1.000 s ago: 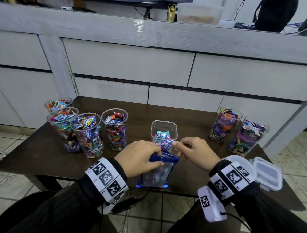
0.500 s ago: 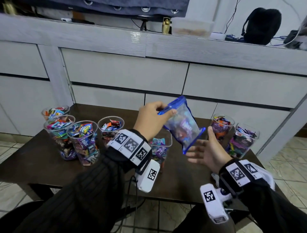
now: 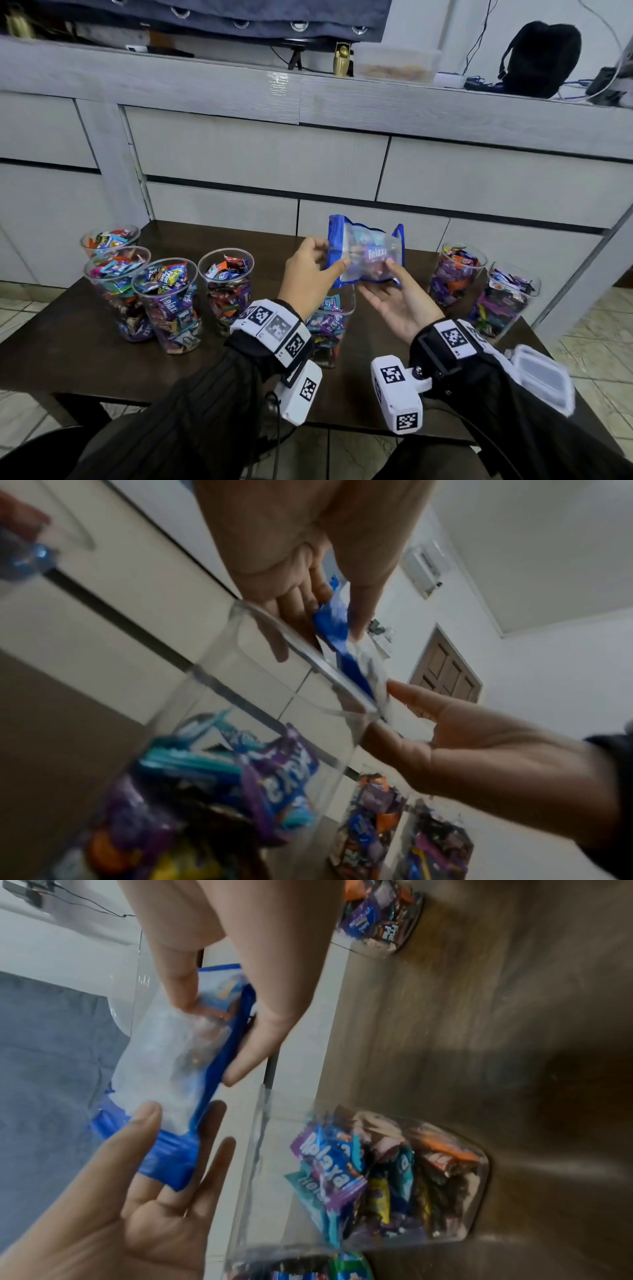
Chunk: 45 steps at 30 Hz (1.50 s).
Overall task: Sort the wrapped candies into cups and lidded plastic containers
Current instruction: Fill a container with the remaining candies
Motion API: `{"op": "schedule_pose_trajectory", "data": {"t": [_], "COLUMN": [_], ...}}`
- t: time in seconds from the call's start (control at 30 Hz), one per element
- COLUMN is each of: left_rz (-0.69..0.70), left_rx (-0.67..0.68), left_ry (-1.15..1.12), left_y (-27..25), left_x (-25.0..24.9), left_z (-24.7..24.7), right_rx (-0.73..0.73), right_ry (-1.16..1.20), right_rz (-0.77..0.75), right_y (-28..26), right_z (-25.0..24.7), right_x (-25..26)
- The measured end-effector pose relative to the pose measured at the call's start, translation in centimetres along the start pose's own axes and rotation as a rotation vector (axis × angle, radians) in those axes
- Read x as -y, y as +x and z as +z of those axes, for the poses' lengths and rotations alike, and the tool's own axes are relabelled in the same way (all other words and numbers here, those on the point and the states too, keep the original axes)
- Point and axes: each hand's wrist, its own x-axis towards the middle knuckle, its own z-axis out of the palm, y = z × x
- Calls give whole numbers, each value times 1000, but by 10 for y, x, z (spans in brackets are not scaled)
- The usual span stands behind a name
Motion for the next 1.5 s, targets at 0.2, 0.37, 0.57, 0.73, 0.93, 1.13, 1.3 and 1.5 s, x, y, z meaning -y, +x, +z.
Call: {"op": "schedule_pose_trajectory", "data": {"t": [0.2, 0.37, 0.57, 0.73, 0.93, 1.13, 1.3, 1.5], "left_rz": [32, 10, -86, -87, -81, -78, -61, -63], "left_rx": [28, 46, 119, 92, 236, 278, 238, 253], "left_ry": [97, 113, 100, 159, 247, -10, -56, -59], "left_y": [4, 10, 9, 4, -1, -6, -4, -1], "left_x": [6, 14, 28, 31, 26, 21, 21, 25], "left_z": [-14, -25, -28, -36, -39, -31, -27, -26], "right_rx": [-21, 29, 58, 122, 180, 306, 334, 284], "right_ry": [-114, -322, -607, -776, -900, -1001, -1234, -1617], "right_rz": [-79, -187, -334, -409, -487, -482, -502, -644], "right_y": [10, 17, 20, 23, 24, 15, 11, -1], "right_z": [-1, -1, 19, 35, 41, 43, 39, 26], "right_x": [8, 19, 25, 27, 29, 20, 20, 19]}}
